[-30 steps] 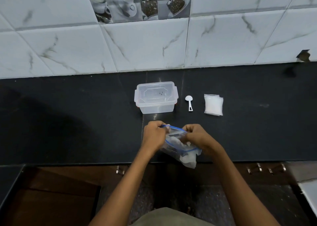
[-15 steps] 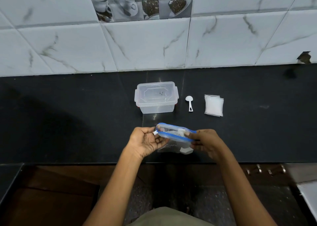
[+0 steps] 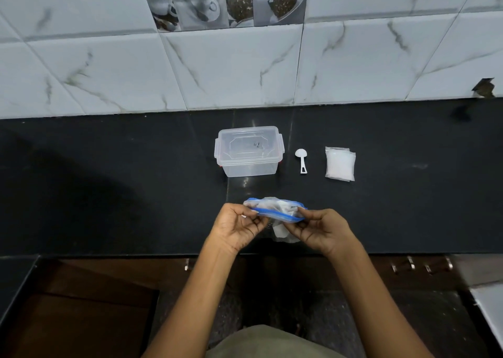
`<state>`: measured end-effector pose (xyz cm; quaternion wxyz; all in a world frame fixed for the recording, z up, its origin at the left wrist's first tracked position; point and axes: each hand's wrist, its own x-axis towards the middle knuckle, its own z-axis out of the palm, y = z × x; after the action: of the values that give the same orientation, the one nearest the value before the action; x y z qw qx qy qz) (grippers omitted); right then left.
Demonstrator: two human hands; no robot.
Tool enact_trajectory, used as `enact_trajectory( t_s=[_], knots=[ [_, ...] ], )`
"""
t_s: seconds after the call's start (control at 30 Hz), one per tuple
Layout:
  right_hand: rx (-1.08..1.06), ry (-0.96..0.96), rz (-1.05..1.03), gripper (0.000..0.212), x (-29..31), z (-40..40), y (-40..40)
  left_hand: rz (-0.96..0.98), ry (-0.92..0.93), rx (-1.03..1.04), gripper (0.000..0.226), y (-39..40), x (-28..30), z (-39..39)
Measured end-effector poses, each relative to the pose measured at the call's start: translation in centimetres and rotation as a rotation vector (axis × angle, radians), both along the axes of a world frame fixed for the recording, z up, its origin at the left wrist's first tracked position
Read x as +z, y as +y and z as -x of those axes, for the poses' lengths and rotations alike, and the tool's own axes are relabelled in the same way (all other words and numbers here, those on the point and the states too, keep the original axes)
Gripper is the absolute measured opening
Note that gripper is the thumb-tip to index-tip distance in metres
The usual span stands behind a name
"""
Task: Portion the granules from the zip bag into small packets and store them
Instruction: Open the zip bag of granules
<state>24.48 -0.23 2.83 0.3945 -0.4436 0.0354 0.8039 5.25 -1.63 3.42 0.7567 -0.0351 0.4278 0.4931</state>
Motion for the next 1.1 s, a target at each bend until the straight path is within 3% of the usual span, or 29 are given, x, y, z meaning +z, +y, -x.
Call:
enact_trajectory(
  t_s=[0.1, 0.27, 0.33, 0.47, 0.53, 0.57, 0.63, 0.73, 0.87, 0.93, 1.1],
  knots=[
    [-0.095, 0.034, 0.059, 0.017, 0.0, 0.5, -0.2, 0.022, -0.01, 0.09, 0.038, -0.4, -0.5, -0.5],
    [-0.193, 0.145, 0.11, 0.025, -0.5, 1.3, -0.2, 0.03, -0.092, 0.179, 0.038, -0.5, -1.5, -0.6],
    [-0.138, 0.176, 0.108, 0.032, -0.7, 1.2, -0.2, 0.003, -0.084, 0.132, 0.039, -0.2, -1.9, -0.2],
    [0.014, 0.118, 0.007, 0.033, 1.0, 0.9, -1.0, -0.068, -0.067, 0.091, 0.017, -0.4, -2.1, -0.2],
    [0.083, 0.021, -0.097, 0.007, 1.2, 0.8, -1.0, -0.113, -0.025, 0.035, 0.02, -0.8, -2.1, -0.5],
    [0.126, -0.069, -0.166, 0.018, 0.9, 0.8, -1.1, -0.146, 0.064, -0.021, 0.031, -0.9, -2.1, -0.6],
    [0.224, -0.313, -0.262, 0.033, -0.2, 1.1, -0.9, -0.171, 0.382, -0.142, 0.046, -1.0, -2.3, -1.4],
    [0.235, -0.722, -0.326, 0.038, -1.0, 2.0, -1.0, -0.146, 1.001, -0.187, 0.033, -1.4, -2.3, -2.8],
    [0.156, -0.976, -0.378, 0.031, -2.1, 1.6, -0.9, -0.235, 1.592, -0.294, 0.033, -1.5, -2.6, -2.2],
    [0.13, -1.1, -0.393, 0.033, -3.0, 0.7, -1.1, -0.162, 1.619, -0.36, 0.029, -1.3, -2.8, -1.3],
    [0.198, -1.373, -0.527, 0.045, -4.0, 0.3, -1.3, -0.059, 1.215, -0.243, 0.015, -0.8, -2.5, -1.1]
  ],
)
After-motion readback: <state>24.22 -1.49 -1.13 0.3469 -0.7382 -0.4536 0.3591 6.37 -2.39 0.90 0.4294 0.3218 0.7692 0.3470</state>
